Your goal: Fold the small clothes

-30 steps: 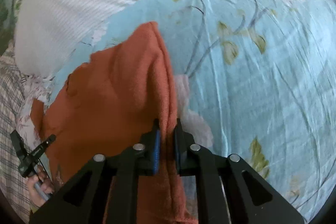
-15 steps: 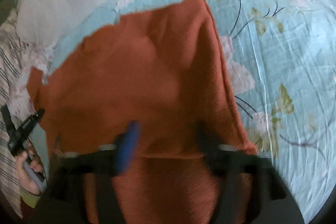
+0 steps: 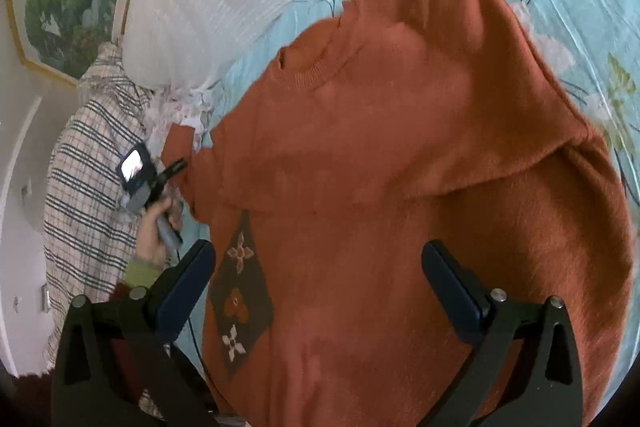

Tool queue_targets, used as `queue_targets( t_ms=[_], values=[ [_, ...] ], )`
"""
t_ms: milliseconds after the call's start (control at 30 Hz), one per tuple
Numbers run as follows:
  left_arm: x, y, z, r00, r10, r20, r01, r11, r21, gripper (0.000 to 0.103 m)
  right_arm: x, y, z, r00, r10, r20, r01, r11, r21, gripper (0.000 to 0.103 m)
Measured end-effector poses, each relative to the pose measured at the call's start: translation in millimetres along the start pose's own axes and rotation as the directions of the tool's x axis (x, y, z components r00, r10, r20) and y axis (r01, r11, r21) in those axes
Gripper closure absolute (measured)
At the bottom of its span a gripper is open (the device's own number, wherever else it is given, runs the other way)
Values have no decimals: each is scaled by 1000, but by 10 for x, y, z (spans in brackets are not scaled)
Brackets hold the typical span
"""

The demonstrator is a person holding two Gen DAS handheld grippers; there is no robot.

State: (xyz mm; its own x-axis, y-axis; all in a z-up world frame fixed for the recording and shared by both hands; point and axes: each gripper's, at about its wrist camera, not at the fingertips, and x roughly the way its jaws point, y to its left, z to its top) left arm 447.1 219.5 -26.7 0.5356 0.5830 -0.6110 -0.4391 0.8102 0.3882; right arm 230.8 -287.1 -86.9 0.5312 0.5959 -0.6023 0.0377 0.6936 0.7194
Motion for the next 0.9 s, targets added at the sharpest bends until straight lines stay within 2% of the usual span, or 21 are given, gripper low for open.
queue_targets(
  t_ms=[33,100,133,167,233,300,333,400,433,500,567,600,633,667,733,833,900],
  values=[
    [144,-22,46,1000,16,-11,-16,1000,16,29,13,-4,-20,1000,-7,-2,7,1000,-6,0],
    [352,-21,99,999,-5,-49,7,1000,25,55,22,28,-35,1000,-18,5,18,999,-35,1],
    [444,-3,124,997,-33,-76,34,999,16,88,6,58,-40,999,-27,17,28,998,-59,1],
    [504,40,140,994,-59,-93,59,998,-2,95,-3,119,-51,999,-41,35,45,994,-97,1],
    [517,220,163,986,-144,-83,138,987,-84,98,-2,215,-54,998,-39,54,47,988,-149,7],
    [431,380,162,970,-239,-56,228,962,-153,99,-5,277,-83,998,-23,60,33,982,-185,8],
    [306,492,144,947,-321,-16,312,929,-201,99,7,297,-94,998,-20,58,31,980,-194,8],
    [74,593,109,909,-416,38,413,881,-231,99,36,291,-112,998,-26,55,36,980,-195,8],
    [-127,638,73,872,-483,79,487,840,-238,99,67,261,-124,999,-27,40,34,984,-173,8],
    [-410,646,16,814,-567,125,579,781,-234,99,66,217,-144,999,-29,40,34,988,-151,8],
    [-792,585,-67,730,-662,171,683,699,-211,99,47,195,-162,999,-29,43,35,989,-143,8],
    [-944,530,-92,699,-692,181,715,671,-196,99,29,185,-174,999,-28,46,35,990,-140,8],
    [-1161,431,-140,660,-726,193,752,638,-168,99,8,174,-184,998,-30,49,37,990,-138,8],
    [-1295,352,-174,630,-751,198,777,611,-152,99,-20,170,-200,998,-33,55,41,990,-136,8],
    [-1535,104,-232,537,-824,182,843,519,-141,99,-115,131,-223,997,-35,73,44,991,-125,8],
    [-1796,-292,-376,424,-894,146,903,404,-146,99,-179,98,-224,996,-38,86,48,992,-117,8],
    [-1921,-550,-449,385,-915,121,920,370,-129,99,-236,62,-221,994,-48,101,59,992,-113,8]
  ],
)
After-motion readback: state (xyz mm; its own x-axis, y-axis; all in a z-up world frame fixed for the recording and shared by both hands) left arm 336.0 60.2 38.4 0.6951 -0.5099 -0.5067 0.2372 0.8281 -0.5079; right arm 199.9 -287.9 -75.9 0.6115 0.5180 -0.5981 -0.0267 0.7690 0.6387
